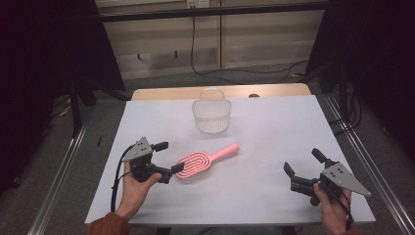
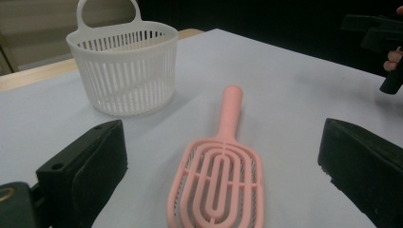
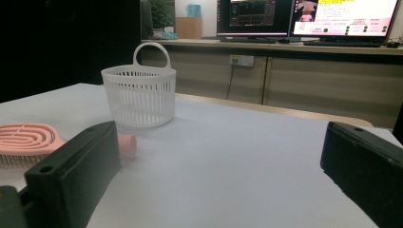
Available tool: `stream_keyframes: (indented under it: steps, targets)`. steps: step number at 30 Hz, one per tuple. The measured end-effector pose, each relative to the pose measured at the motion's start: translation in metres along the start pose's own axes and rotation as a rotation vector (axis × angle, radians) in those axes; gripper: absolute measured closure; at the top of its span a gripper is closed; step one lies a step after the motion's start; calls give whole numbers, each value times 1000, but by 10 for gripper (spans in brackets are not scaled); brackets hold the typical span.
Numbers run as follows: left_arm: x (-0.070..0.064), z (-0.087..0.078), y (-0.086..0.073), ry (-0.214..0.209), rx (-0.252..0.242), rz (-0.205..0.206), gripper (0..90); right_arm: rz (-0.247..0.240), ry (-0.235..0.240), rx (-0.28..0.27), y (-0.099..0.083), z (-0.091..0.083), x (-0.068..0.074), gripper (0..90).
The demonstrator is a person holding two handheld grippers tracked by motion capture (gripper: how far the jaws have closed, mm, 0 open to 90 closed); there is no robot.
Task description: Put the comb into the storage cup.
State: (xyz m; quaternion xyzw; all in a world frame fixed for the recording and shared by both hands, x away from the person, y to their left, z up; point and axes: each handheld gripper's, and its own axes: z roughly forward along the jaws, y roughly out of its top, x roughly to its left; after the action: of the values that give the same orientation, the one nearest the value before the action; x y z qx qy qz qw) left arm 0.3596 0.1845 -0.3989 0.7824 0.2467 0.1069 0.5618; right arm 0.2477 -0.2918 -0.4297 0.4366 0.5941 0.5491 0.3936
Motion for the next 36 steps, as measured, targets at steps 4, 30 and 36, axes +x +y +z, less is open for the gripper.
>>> stream_keyframes:
  steps: [4,30,36]
  targets:
    - [2,8,2,-24,11,-11,25,2,1,0,0,0,0,0]
    - [13,55,26,-63,125,34,30,-2,4,2,0,0,0,0]
    - [12,63,35,-109,162,19,34,1,4,2,0,0,0,0]
